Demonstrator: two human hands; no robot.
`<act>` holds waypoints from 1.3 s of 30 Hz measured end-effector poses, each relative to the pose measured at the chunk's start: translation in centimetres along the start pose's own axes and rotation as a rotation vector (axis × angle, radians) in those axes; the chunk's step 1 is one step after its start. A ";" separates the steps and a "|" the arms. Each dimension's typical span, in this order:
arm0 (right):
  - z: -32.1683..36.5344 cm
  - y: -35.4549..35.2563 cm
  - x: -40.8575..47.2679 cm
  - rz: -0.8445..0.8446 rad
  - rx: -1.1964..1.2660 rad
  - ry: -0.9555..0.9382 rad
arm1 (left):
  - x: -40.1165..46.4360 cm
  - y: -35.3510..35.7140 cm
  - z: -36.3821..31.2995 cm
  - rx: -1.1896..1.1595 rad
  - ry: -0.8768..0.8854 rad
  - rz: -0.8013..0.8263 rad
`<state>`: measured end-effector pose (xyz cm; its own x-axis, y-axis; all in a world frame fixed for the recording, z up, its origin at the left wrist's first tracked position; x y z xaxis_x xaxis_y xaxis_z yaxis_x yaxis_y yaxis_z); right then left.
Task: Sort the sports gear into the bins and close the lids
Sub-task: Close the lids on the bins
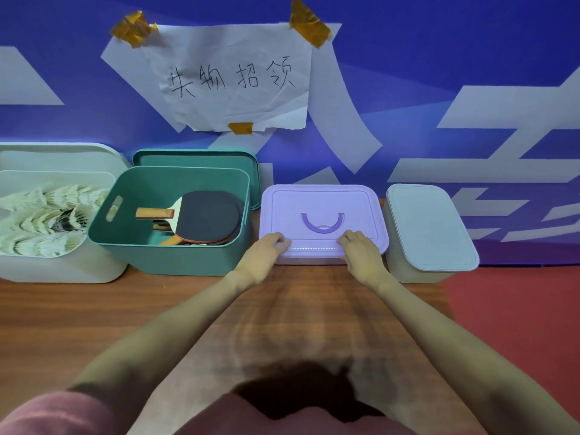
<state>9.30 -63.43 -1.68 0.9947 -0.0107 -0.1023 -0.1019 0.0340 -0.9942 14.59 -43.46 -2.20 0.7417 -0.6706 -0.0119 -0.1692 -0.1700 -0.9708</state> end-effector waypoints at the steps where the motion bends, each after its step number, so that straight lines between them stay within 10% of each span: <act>1: 0.0 -0.1 0.0 -0.004 -0.002 0.013 | -0.4 0.2 0.5 -0.042 -0.030 -0.017; 12: 3.6 -0.9 -0.6 -0.042 0.101 0.250 | -7.4 -3.1 3.0 -0.287 0.015 -0.310; 39: 19.0 -6.1 5.1 -0.188 0.496 -0.049 | -13.7 -15.0 17.7 -0.127 -0.281 -0.453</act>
<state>15.23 -44.75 4.50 0.9959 -0.0154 0.0896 0.0851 0.5050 -0.8589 18.49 -18.97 8.32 0.9006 -0.2937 0.3204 0.1436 -0.4948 -0.8571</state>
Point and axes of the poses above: each hand's wrist, its own x-axis towards the middle knuckle, its own y-axis out of the palm, z = x × y, the point moved 7 cm from there along x, towards the middle knuckle
